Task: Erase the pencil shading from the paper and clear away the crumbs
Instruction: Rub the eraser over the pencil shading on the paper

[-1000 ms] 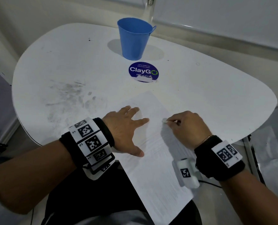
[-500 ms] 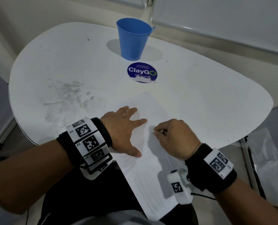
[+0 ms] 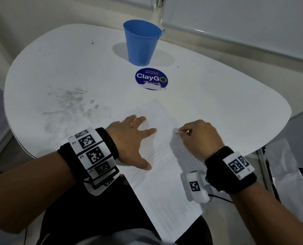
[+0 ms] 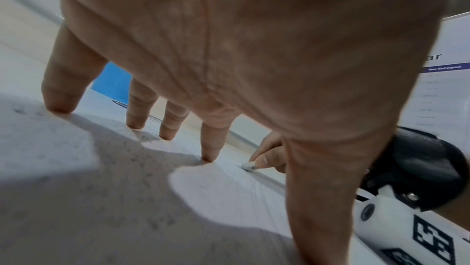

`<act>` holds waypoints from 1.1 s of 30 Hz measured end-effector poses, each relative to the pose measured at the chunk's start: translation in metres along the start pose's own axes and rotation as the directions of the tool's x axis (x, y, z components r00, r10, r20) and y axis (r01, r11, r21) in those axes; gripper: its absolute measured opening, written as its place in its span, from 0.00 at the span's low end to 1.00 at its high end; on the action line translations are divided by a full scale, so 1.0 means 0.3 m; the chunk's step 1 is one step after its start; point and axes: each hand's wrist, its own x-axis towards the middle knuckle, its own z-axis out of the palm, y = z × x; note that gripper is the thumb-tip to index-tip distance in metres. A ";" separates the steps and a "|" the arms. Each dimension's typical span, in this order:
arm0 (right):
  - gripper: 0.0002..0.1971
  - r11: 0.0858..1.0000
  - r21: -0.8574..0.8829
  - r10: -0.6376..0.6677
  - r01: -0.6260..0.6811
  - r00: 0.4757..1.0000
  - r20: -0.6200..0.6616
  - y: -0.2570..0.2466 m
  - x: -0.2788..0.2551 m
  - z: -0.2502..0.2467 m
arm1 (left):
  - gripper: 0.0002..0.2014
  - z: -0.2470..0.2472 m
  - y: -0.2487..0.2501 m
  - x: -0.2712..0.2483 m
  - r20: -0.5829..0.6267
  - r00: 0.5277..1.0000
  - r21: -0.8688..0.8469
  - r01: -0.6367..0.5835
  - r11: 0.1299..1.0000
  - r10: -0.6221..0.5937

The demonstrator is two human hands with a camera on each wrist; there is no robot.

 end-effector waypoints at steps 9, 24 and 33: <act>0.09 1.000 -0.013 0.013 -0.013 1.000 0.005 0.007 0.000 -0.012 | 0.55 -0.001 0.000 -0.003 -0.001 1.000 -0.002 0.001 1.000 -0.001; 0.10 0.993 -0.046 -0.103 0.107 0.991 0.090 -0.026 -0.054 0.032 | 0.55 -0.006 -0.001 -0.001 -0.001 1.000 -0.005 -0.003 1.000 0.003; 0.10 0.996 -0.075 -0.046 0.049 0.998 0.044 -0.006 -0.020 0.030 | 0.55 -0.004 0.002 -0.004 -0.010 1.000 -0.009 0.003 1.000 -0.003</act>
